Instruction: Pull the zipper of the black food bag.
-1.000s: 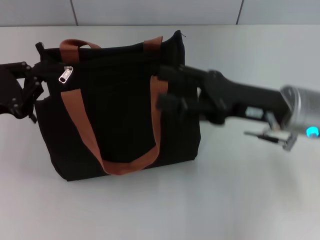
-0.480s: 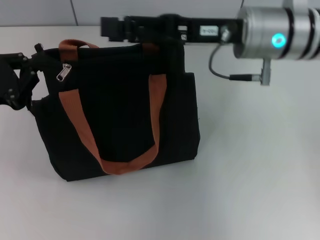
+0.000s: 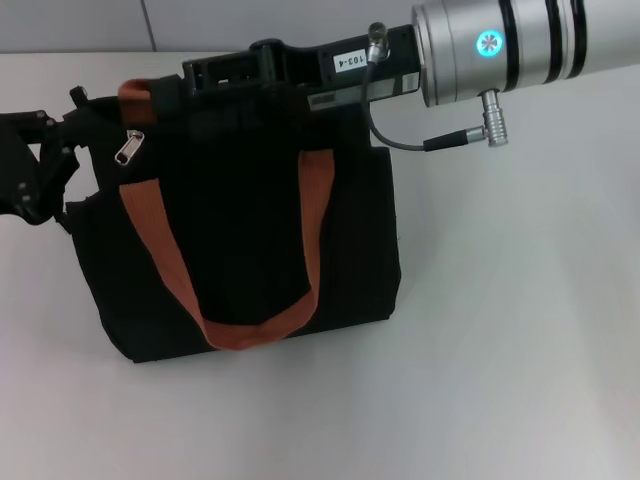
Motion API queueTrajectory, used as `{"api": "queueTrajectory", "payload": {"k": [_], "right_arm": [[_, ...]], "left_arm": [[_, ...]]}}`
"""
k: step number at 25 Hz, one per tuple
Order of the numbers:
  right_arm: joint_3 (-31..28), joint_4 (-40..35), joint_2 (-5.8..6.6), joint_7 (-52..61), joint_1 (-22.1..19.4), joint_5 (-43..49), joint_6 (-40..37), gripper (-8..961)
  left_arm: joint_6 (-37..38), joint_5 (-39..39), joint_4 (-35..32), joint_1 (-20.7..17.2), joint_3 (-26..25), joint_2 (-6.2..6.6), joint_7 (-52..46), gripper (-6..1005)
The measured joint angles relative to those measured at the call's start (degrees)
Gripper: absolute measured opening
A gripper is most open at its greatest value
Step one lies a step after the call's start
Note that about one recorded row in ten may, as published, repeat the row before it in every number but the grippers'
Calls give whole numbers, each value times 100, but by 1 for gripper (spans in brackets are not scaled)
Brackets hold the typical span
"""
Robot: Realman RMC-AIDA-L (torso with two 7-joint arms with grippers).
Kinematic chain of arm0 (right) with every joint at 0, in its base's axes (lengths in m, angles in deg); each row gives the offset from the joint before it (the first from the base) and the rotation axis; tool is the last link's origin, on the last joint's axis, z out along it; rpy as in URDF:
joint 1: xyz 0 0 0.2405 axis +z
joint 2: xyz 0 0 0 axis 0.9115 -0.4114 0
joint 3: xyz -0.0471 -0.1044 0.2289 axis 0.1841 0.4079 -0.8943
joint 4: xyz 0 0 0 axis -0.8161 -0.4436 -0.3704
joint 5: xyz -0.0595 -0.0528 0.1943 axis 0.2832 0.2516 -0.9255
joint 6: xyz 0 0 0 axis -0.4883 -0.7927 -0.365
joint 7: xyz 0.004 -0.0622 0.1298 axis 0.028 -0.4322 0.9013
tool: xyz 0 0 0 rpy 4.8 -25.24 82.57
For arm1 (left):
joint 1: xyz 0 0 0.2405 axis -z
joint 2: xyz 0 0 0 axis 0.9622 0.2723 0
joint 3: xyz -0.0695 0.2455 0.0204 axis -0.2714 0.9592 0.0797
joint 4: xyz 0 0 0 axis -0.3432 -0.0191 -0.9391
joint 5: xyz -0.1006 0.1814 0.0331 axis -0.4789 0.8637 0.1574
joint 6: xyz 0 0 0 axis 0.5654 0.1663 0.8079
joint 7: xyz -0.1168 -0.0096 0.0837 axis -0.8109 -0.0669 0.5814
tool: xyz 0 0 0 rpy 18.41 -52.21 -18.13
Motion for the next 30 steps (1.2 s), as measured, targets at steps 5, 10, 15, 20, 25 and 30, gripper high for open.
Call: {"api": "queueTrajectory", "payload": {"k": [5,10,15,20,25,30], "right_arm": [[39,40,-15,194,-20,30,219,729],[260,47,-36,351,-17,-4,322,570],[380,208,-58,423,94,-49,481,419],[507,355,-70,472,170,-217,646,330],[719,392,-72,560,226,-350,777,332],[902,481,-73,664,321,-406,922,333]], "left_arm": [[19,-1,30,-11,-30,-31,2,19],[23,-1,29,-16,-37,-53,5,19],[33,-1,16,6,-37,-81,7,19],[34,0,-12,11,-35,-112,14,19],[39,2,-14,14,-35,-116,17,19],[68,3,-14,14,-35,-119,63,20]]}}
